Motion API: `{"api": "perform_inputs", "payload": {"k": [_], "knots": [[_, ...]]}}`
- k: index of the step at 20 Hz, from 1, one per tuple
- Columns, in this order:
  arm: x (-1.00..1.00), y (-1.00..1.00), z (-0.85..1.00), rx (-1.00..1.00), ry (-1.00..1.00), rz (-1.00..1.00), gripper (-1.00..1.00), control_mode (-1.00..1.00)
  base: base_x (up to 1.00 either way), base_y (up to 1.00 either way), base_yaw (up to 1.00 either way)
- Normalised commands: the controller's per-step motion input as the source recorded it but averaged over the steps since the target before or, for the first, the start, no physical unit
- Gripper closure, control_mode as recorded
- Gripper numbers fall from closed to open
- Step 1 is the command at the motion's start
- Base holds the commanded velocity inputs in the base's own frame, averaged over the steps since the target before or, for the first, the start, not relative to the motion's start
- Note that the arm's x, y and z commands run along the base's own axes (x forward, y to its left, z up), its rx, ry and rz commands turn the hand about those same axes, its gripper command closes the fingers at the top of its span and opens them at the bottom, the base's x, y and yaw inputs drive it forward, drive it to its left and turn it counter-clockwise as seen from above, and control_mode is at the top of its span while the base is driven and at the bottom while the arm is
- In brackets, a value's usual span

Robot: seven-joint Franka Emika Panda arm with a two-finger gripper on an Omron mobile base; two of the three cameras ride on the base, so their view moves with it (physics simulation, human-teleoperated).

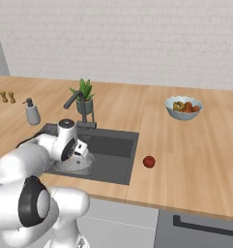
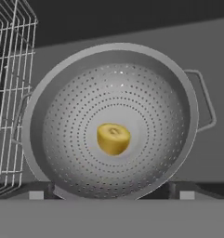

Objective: Put the colander in the sink, put the kiwi, apple in the colander, and turn on the sink faucet and pour water over the colander.

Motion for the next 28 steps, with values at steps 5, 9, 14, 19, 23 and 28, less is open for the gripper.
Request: {"api": "perform_inputs", "payload": {"k": [5,9,14,19,23,28], "knots": [[-0.02,-0.37,0.97,0.07,0.00,0.00,-1.00,-1.00,0.00,0.00,0.00],[-0.03,-0.65,0.69,0.00,0.03,-0.03,-1.00,-1.00,0.00,0.00,0.00],[-0.10,-0.88,0.10,-0.09,0.03,-0.05,-1.00,-1.00,0.00,0.00,0.00],[-0.12,-0.97,0.01,-0.10,0.01,-0.03,-1.00,-1.00,0.00,0.00,0.00],[-0.04,-0.87,0.03,-0.08,0.00,0.00,-1.00,-1.00,0.00,0.00,0.00],[-0.01,-0.79,0.01,-0.07,0.00,0.00,-1.00,-1.00,0.00,0.00,0.00]]}}
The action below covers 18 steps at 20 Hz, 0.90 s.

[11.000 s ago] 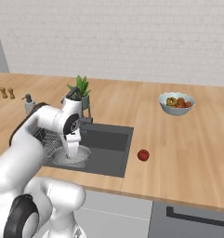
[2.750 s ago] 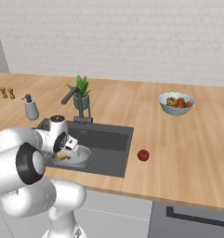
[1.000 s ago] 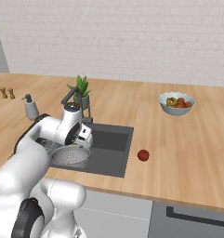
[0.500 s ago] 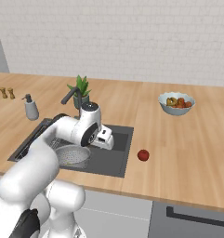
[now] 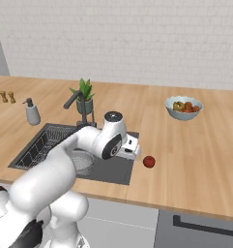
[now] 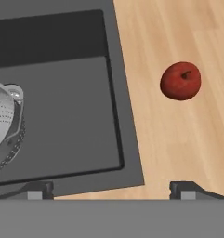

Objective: Put the colander in the sink, put the kiwi, apple in the colander, and turn on the sink faucet and pour water over the colander.

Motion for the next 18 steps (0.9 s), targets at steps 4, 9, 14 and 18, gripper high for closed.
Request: {"api": "perform_inputs", "payload": {"k": [4,9,14,18], "knots": [[0.00,-0.55,0.02,-0.04,0.00,0.00,-1.00,-1.00,0.00,0.00,0.00],[0.00,-0.46,0.00,-0.03,0.00,0.00,-1.00,-1.00,0.00,0.00,0.00],[0.03,-0.36,-0.01,-0.01,0.00,0.00,-1.00,-1.00,0.00,0.00,0.00],[0.16,-0.25,-0.09,0.00,0.00,0.00,-1.00,-1.00,0.00,0.00,0.00]]}}
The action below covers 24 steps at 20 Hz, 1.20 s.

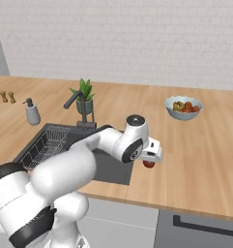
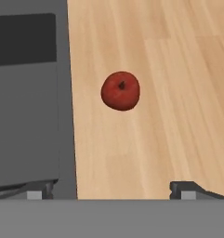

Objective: Put the colander in the sink, put the kiwi, apple in the colander, and turn on the sink faucet and pour water over the colander.

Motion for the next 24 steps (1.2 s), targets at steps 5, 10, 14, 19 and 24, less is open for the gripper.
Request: {"api": "perform_inputs", "payload": {"k": [5,10,14,19,24], "knots": [[0.29,-0.10,-0.20,0.00,0.02,0.00,-1.00,-1.00,0.00,0.00,0.00],[0.39,-0.04,-0.24,0.00,0.04,0.00,-1.00,-1.00,0.00,0.00,0.00],[0.32,-0.15,-0.23,0.00,0.04,0.00,-1.00,-1.00,0.00,0.00,0.00],[0.26,-0.20,-0.25,0.00,0.03,0.00,-1.00,-1.00,0.00,0.00,0.00],[0.21,-0.18,-0.23,0.00,0.01,0.00,-1.00,-1.00,0.00,0.00,0.00]]}}
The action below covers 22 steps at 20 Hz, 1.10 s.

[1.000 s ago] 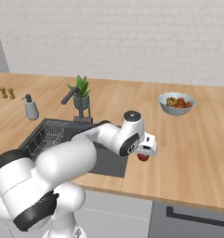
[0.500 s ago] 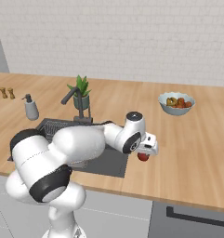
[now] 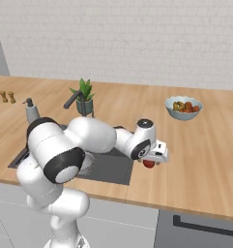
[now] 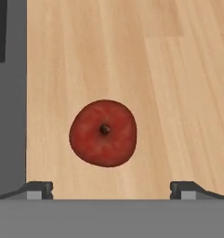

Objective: Put the colander in the sink, put the kiwi, apple in the colander, and turn on the sink faucet and pour water over the colander.

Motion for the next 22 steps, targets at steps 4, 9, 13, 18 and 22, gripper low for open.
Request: {"api": "perform_inputs", "payload": {"k": [4,9,13,18,22], "knots": [[0.19,-0.09,-0.28,0.00,0.01,0.00,-1.00,-1.00,0.00,0.00,0.00],[0.18,0.00,-0.27,0.02,0.01,0.00,-1.00,-1.00,0.00,0.00,0.00],[0.22,0.00,-0.24,0.01,0.00,0.00,-1.00,-1.00,0.00,0.00,0.00],[0.12,0.00,-0.18,0.00,0.00,0.00,1.00,-1.00,0.00,0.00,0.00],[0.00,0.00,-0.03,0.01,0.00,0.00,1.00,-1.00,0.00,0.00,0.00]]}}
